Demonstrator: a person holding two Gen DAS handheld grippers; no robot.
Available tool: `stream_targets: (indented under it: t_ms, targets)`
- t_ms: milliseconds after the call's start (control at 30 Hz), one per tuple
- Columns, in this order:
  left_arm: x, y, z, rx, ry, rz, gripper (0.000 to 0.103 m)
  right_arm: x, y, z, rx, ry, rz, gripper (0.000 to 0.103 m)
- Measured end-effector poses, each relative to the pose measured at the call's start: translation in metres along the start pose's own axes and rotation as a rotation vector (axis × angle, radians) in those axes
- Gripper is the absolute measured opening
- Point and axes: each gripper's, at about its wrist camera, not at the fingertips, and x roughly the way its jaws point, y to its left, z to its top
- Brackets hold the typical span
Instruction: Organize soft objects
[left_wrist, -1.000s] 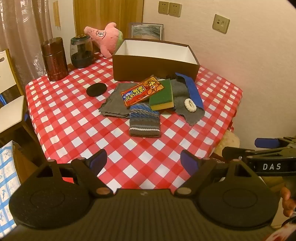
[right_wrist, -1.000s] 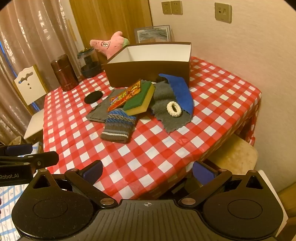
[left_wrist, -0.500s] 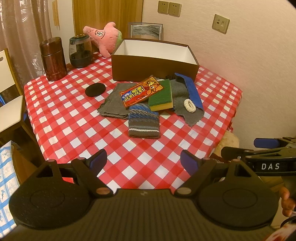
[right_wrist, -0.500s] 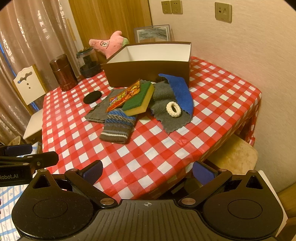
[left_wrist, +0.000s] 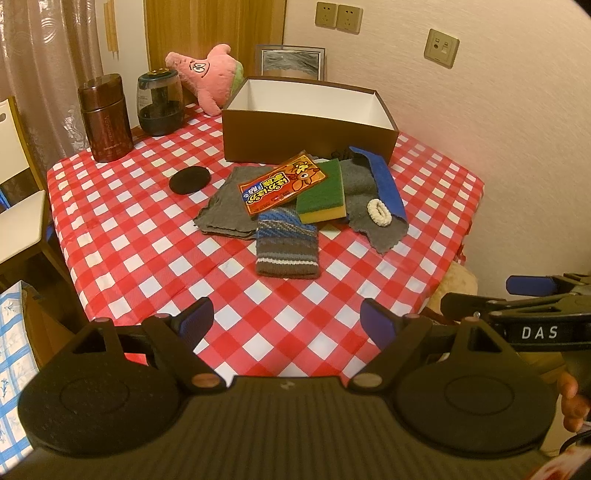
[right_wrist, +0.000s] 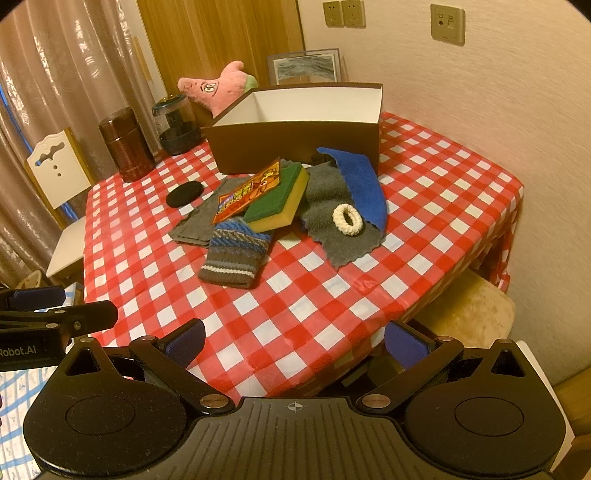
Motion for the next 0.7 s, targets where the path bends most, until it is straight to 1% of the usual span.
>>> stream_targets:
  t_ms: [700]
  targets:
    - [0.0,0.0,0.0,-0.001,0.0,-0.001,0.085,0.0049,-0.0007,0.0044,0.0,0.002,-0.001,0.103]
